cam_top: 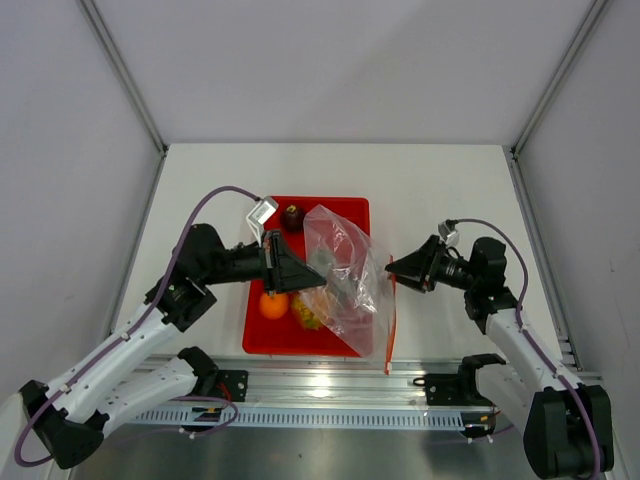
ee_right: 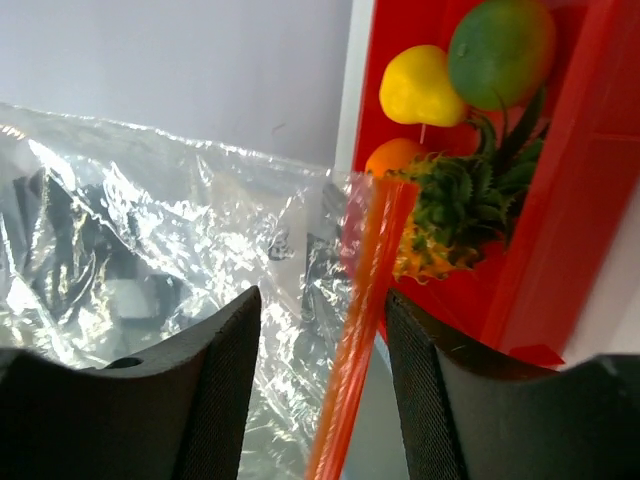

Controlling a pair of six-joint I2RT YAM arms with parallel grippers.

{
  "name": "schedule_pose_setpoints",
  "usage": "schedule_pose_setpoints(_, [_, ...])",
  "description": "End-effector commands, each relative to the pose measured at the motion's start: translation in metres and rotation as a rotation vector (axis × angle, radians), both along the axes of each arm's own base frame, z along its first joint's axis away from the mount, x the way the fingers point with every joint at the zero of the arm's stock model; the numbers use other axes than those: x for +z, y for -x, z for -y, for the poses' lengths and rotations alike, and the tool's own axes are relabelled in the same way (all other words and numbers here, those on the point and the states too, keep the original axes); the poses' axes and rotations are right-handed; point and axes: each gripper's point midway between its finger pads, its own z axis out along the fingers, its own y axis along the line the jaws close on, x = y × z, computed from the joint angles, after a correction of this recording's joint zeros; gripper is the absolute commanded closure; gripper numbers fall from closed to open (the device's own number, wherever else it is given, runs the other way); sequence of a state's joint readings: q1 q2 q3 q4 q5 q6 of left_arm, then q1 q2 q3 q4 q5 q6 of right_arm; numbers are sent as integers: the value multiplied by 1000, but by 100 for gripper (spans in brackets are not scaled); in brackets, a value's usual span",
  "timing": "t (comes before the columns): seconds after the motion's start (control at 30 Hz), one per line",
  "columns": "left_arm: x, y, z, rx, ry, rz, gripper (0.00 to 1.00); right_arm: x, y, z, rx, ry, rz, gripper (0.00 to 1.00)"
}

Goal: Place the food in the zip-top bag and seal the zipper
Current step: Pick up the zipper food storage bag at the center of the board.

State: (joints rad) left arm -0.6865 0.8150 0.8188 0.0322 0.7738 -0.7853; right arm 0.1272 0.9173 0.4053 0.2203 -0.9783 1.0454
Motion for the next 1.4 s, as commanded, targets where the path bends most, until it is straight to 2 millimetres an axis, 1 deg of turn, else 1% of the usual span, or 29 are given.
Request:
schedule_pose_setpoints(0.0, [0, 0, -1, -5, 12, 17, 99, 27, 6, -5, 35, -70, 72, 46])
schedule_pose_setpoints(0.13, [-10, -5, 0, 13, -17, 7, 99, 43, 11, -7, 45, -108, 96, 51])
schedule_pose_setpoints(0.27, [-21, -13, 2, 35, -51, 6, 99, 55, 12, -6, 39, -112, 113, 62])
schedule_pose_setpoints(0.33, [-37, -19, 2, 60, -109, -31, 99, 59, 11, -6, 35, -107, 117, 82])
schedule_pose_setpoints(0.37, [-39, -21, 2, 72, -119, -31, 99, 61, 10, -6, 31, -102, 120, 88])
schedule_pose_setpoints(0.4, [-42, -24, 2, 82, -131, -36, 99, 62, 9, -5, 32, -88, 137, 100])
schedule_pose_setpoints(0.47, [-50, -30, 0, 118, -168, -47, 99, 64, 7, -4, 18, -62, 125, 100])
schedule_pose_setpoints(0.5, [-51, -33, 0, 132, -179, -49, 99, 57, 7, -2, 13, -28, 110, 100])
schedule_pose_setpoints(0.57, [-56, -40, -2, 166, -208, -49, 100, 63, 2, 1, -11, 7, 132, 100])
schedule_pose_setpoints(0.6, [-58, -41, -2, 170, -216, -44, 98, 56, 3, 3, -11, 41, 108, 100])
schedule_pose_setpoints(0.63, [-58, -43, -2, 180, -221, -41, 97, 62, 2, 6, -20, 55, 126, 100])
schedule_pose_setpoints(0.67, [-59, -47, -3, 200, -235, -45, 93, 61, -3, 9, -48, 82, 126, 100])
schedule_pose_setpoints(0.7, [-60, -50, -3, 212, -244, -41, 78, 52, -3, 16, -67, 130, 102, 100])
schedule_pose_setpoints(0.73, [-58, -52, -4, 226, -246, -37, 68, 58, -6, 20, -84, 154, 119, 100])
schedule_pose_setpoints(0.77, [-60, -56, -4, 246, -257, -35, 59, 55, -12, 27, -126, 195, 118, 100])
schedule_pose_setpoints(0.8, [-59, -59, -5, 250, -263, -17, 38, 44, -11, 35, -153, 240, 55, 100])
schedule_pose_setpoints(0.83, [-55, -60, -4, 250, -259, -1, 30, 40, -13, 41, -168, 296, 74, 100])
schedule_pose_setpoints(0.87, [-57, -64, -5, 272, -271, 7, 25, 46, -17, 48, -197, 334, 87, 100])
schedule_pose_setpoints(0.9, [-60, -69, -6, 286, -291, 20, 12, 34, -19, 60, -254, 407, 34, 100])
schedule_pose_setpoints(0.93, [-50, -72, -6, 301, -289, 42, 7, 38, -22, 68, -278, 456, 56, 100])
schedule_pose_setpoints(0.97, [-51, -75, -7, 327, -315, 63, 2, 33, -20, 75, -299, 495, 19, 100])
schedule_pose_setpoints(1.03, [-42, -77, -3, 348, -318, 101, 1, 29, -25, 92, -367, 574, 6, 100])
schedule_pose_setpoints(1.07, [-22, -71, 4, 337, -299, 158, 1, 33, -24, 97, -387, 604, -5, 100])
schedule_pose_setpoints(1.13, [-24, -80, 5, 406, -353, 185, 1, 32, -28, 116, -467, 694, -22, 100])
schedule_pose_setpoints(1.17, [-4, -76, 12, 404, -332, 228, 0, 31, -26, 122, -480, 727, -34, 100])
schedule_pose_setpoints(1.23, [-6, -81, 19, 426, -361, 229, 0, 45, -28, 134, -543, 770, -15, 100])
schedule_pose_setpoints(1.27, [3, -77, 27, 408, -344, 241, 0, 47, -26, 137, -553, 782, -21, 100])
schedule_pose_setpoints(1.33, [1, -76, 45, 382, -347, 237, 0, 60, -28, 144, -594, 801, -7, 100])
schedule_pose_setpoints(1.37, [3, -67, 56, 349, -342, 240, 0, 61, -26, 146, -597, 813, -13, 100])
